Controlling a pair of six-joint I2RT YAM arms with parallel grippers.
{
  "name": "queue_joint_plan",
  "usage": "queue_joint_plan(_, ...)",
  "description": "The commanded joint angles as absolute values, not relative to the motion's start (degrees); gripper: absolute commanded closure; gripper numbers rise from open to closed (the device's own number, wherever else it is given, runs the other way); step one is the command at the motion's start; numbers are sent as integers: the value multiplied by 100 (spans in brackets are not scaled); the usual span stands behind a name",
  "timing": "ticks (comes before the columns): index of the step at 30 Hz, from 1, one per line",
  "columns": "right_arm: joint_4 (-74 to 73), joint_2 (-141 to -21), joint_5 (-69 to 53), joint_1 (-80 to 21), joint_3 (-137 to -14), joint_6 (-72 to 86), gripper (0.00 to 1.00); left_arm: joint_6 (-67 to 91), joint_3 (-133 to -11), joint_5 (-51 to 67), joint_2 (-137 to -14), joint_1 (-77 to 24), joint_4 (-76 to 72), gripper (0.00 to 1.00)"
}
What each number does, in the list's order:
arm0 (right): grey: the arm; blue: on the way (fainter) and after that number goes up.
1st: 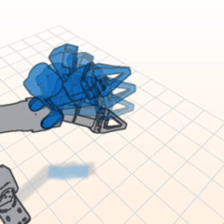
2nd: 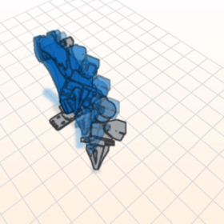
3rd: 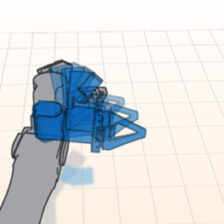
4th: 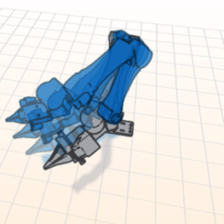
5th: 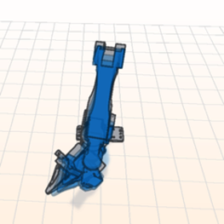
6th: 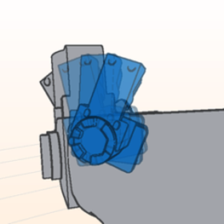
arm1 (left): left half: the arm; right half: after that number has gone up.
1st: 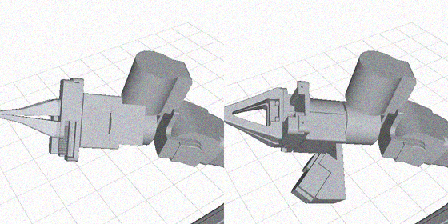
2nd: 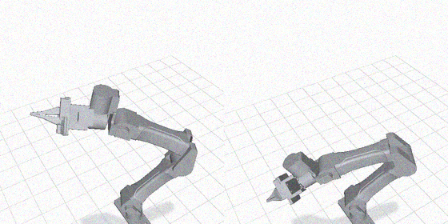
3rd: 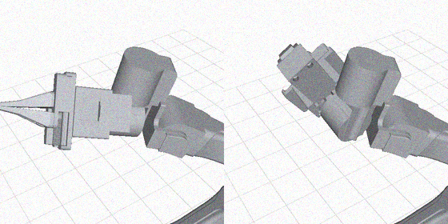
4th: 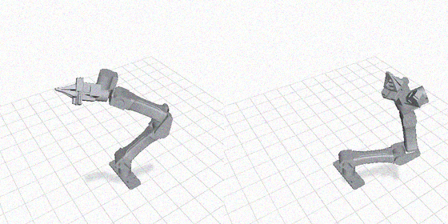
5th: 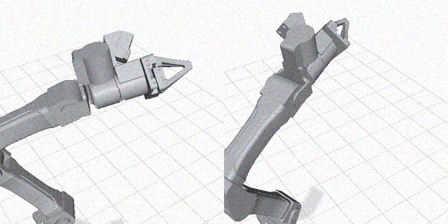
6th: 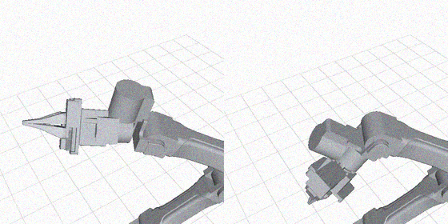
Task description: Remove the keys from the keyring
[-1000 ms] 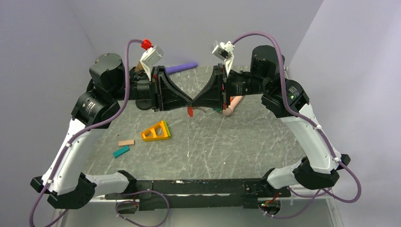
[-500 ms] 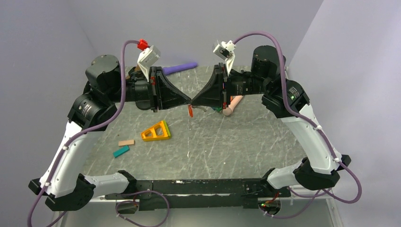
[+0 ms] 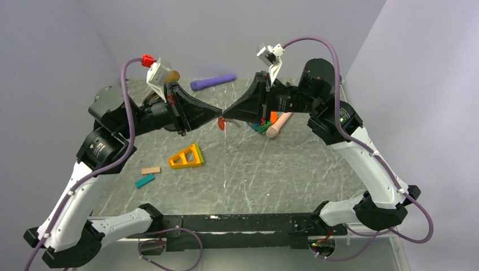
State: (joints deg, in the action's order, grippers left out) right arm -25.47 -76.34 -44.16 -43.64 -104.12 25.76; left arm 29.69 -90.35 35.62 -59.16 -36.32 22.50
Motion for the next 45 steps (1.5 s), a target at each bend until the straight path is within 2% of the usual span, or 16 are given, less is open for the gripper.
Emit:
queue_joint_plan(1,-1527,-7478,-4215,-4366,-10428,2984,99,3178,-8921,2789,-5785,-3855,1716,100)
queue_joint_plan(13,-1211,-7570,-4253,-4368,-10382,3190,90,3035,-8892,1800,-5833,-4480,1444,100)
queue_joint_plan(20,-1261,-7591,-4276,-4371,-10439,3153,65,2986,-8927,1749,-5879,-4529,1432,100)
queue_joint_plan(23,-1335,-7592,-4280,-4368,-10497,3085,61,2968,-8949,1725,-5898,-4531,1435,100)
queue_joint_plan(45,-1859,-7398,-4437,-4101,-10402,2777,59,2900,-9145,1441,-5810,-4536,1457,100)
